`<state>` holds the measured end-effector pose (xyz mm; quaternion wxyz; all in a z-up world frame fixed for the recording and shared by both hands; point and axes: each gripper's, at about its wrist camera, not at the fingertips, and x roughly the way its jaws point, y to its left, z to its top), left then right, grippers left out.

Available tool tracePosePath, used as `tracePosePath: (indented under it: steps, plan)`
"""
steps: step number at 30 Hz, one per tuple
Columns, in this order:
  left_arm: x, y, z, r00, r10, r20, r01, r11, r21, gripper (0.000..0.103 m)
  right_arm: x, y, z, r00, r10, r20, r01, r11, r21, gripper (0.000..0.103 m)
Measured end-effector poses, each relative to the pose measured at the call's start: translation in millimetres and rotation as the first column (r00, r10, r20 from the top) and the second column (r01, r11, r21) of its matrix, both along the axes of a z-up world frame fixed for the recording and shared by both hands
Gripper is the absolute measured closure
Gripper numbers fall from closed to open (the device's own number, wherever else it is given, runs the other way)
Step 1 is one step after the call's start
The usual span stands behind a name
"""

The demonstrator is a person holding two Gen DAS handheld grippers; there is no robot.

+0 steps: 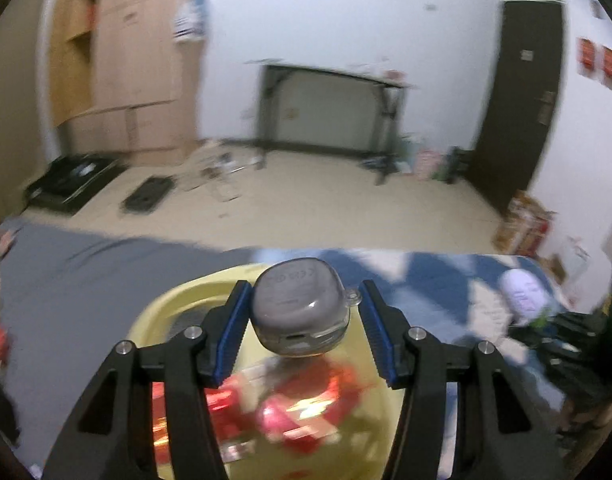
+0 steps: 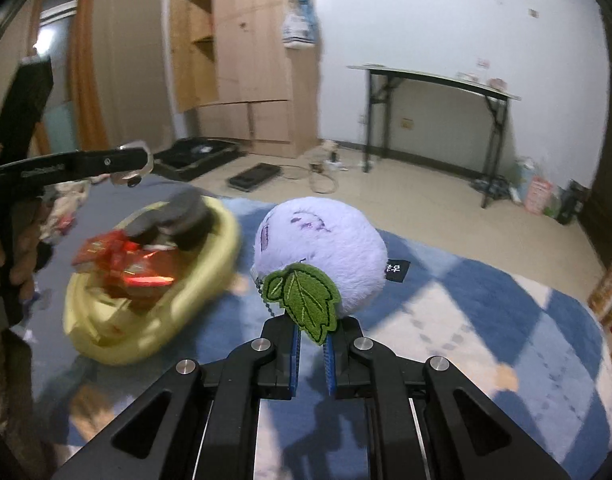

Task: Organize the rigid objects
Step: 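Carry the device and plush over the yellow tray and release both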

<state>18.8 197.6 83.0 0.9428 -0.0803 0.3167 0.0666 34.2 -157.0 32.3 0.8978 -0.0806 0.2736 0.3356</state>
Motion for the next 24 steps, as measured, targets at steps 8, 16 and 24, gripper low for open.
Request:
tracePosePath:
  steps: [8, 16, 24]
  plan:
    - [6.8, 52.1, -35.5, 0.990, 0.117, -0.078, -0.126, 0.985, -0.121, 0.047, -13.9, 111.8, 4.2, 0.964, 0.262, -0.047, -0.264, 0.963, -0.055, 0.094]
    - [25.2, 52.7, -64.6, 0.975, 0.119, -0.185, -0.146, 0.980, -0.139, 0.047, 8.9, 184.5, -11.9, 0.942, 0.314, -0.118, -0.329, 0.934, -0.141, 0.094]
    - [30.2, 56.4, -71.3, 0.969, 0.146, -0.200, -0.175, 0.975, -0.137, 0.047, 27.2, 212.8, -26.5, 0.941, 0.296, -0.165, -0.321, 0.935, -0.151, 0.094]
